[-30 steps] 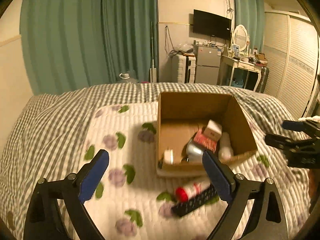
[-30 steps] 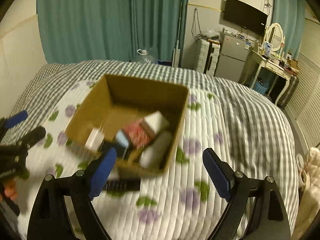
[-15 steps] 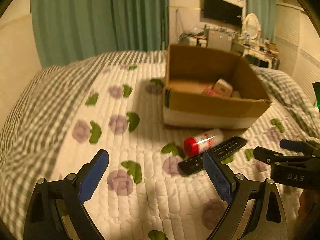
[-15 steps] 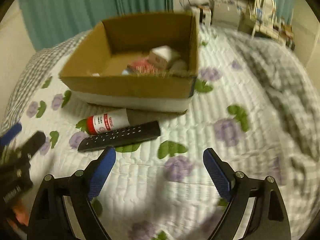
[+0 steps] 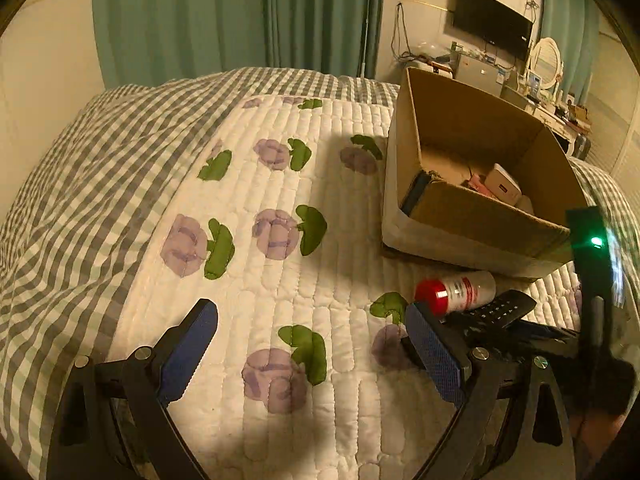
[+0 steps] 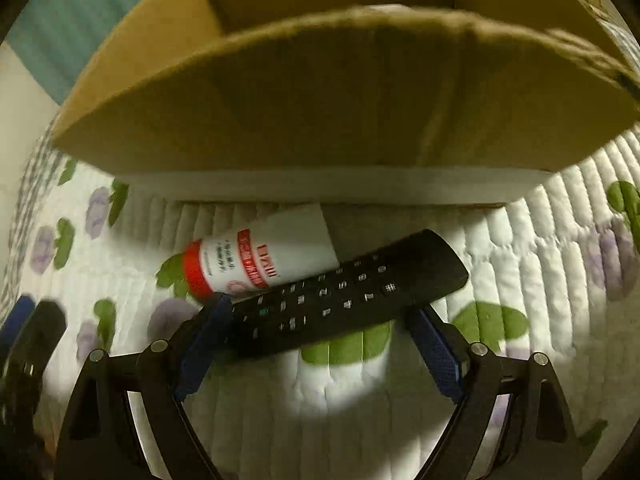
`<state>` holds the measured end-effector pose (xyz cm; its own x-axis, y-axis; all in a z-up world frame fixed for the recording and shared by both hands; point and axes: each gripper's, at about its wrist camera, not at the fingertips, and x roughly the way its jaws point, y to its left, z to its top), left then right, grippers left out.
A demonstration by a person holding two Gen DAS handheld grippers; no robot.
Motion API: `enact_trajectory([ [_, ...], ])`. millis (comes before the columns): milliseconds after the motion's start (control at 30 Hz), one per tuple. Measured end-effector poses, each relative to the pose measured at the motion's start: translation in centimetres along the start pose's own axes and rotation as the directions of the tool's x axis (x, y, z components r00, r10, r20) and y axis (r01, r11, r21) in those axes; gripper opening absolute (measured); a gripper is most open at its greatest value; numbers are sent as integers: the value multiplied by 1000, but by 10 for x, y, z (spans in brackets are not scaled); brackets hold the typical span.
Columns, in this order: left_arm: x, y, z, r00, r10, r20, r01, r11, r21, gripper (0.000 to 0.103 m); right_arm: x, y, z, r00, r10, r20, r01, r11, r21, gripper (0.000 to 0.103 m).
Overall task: Organize rigid objects
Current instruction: 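Grasp the black TV remote with the right tool and lift it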
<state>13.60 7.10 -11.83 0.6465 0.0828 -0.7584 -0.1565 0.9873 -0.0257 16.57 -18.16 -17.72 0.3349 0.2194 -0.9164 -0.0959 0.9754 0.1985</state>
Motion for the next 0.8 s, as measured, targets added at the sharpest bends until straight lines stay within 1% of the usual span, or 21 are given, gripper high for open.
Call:
enact_trajectory([
  [67,0,-1,-1,1000,-9,-2,9,1000,8,97,4,5,0,999,-35,13,36,999,-24,88],
  [100,-1,-2,-2,1000,-13,0,13,1000,16,97,2,8,-2,999,-45,24,45,998,-37,84],
  [133,-2,-3,-2,1000,-16,1,16,1000,22,97,-1,9,-4,998,-45,32,46,998,-46,74],
  [167,-3,-4,-3,1000,-18,1,18,999,27,97,-4,9,-6,999,-38,36,40,998,-52,68],
  [200,-4,-5,-4,1000,-20,0,20,999,32,97,-9,8,-8,999,-26,34,27,998,-52,59],
  [233,-4,-6,-4,1000,-23,-3,23,999,35,97,-12,6,-10,1000,-13,27,14,999,-48,54],
  [267,-5,-6,-5,1000,-25,-5,25,999,38,97,-16,2,-12,1000,5,20,-4,999,-41,52],
  [333,-7,-8,-7,1000,-28,-7,28,998,50,97,-25,-7,-17,999,44,1,-44,998,-36,43],
  [367,-9,-9,-8,1000,-26,-9,27,998,57,97,-29,-12,-18,999,52,-6,-52,998,-34,41],
  [433,-10,-12,-9,1000,-27,-16,28,997,65,97,-42,-23,-22,999,47,-10,-47,998,-42,34],
  [467,-12,-14,-10,999,-27,-17,28,997,66,97,-48,-27,-24,999,33,-9,-33,998,-49,32],
  [533,-15,-18,-11,999,-37,-18,39,997,71,97,-59,-37,-28,1000,0,1,0,998,-71,24],
  [600,-17,-26,-12,999,-38,-18,39,996,79,97,-74,-49,-29,999,-47,22,50,993,-103,19],
  [700,-16,-36,-13,998,-50,-31,53,995,80,97,-91,-68,-23,995,-86,51,91,989,-113,18],
  [733,-15,-40,-13,997,-59,-39,62,995,83,97,-94,-81,-20,994,-91,55,97,989,-116,18],
  [800,-13,-45,-12,997,-60,-40,63,994,83,97,-101,-90,-17,990,-119,77,129,982,-140,18],
])
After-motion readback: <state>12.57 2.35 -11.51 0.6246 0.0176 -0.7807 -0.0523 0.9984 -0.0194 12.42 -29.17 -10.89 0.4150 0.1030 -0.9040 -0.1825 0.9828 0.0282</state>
